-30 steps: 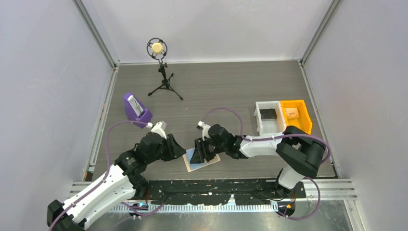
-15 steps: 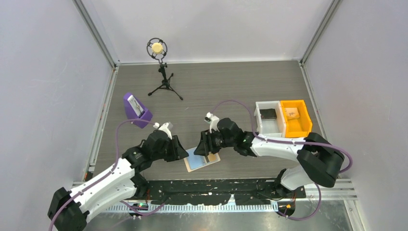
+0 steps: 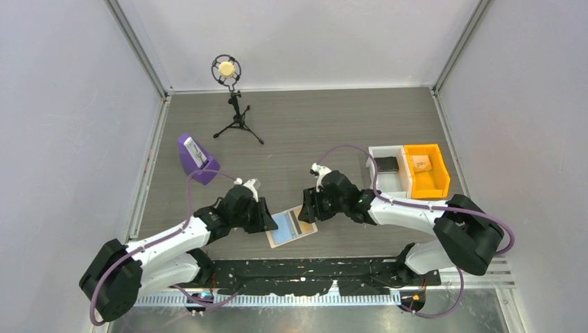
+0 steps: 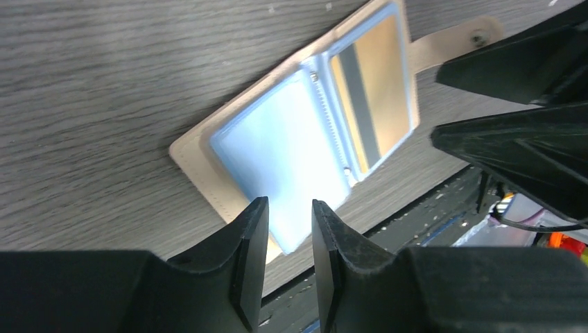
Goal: Take the credit cards out of the card holder
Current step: Remove the credit card from the card holder.
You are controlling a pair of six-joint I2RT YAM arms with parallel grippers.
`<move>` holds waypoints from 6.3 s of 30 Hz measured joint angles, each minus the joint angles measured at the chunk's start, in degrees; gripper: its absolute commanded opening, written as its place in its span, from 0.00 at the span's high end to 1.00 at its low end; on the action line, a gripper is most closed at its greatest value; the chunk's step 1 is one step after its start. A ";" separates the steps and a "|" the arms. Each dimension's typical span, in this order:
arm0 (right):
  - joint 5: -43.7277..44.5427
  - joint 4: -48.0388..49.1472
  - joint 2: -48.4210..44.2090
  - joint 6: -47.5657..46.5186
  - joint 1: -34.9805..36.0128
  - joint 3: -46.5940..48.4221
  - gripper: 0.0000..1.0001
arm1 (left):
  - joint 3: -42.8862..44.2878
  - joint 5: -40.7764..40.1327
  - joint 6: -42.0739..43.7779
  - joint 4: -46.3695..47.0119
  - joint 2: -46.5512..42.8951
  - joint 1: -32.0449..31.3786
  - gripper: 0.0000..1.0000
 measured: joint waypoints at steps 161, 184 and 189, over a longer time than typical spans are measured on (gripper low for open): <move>-3.23 11.17 6.23 2.47 -0.42 -4.90 0.77 | -11.10 2.34 -12.55 37.99 13.27 -1.95 0.97; -3.23 11.15 6.23 2.47 -0.42 -4.90 0.78 | -11.74 0.17 -11.85 30.08 5.90 -1.75 1.00; -3.21 11.13 6.23 2.45 -0.42 -4.90 0.78 | -11.85 -0.85 -11.85 27.21 3.87 -1.70 1.00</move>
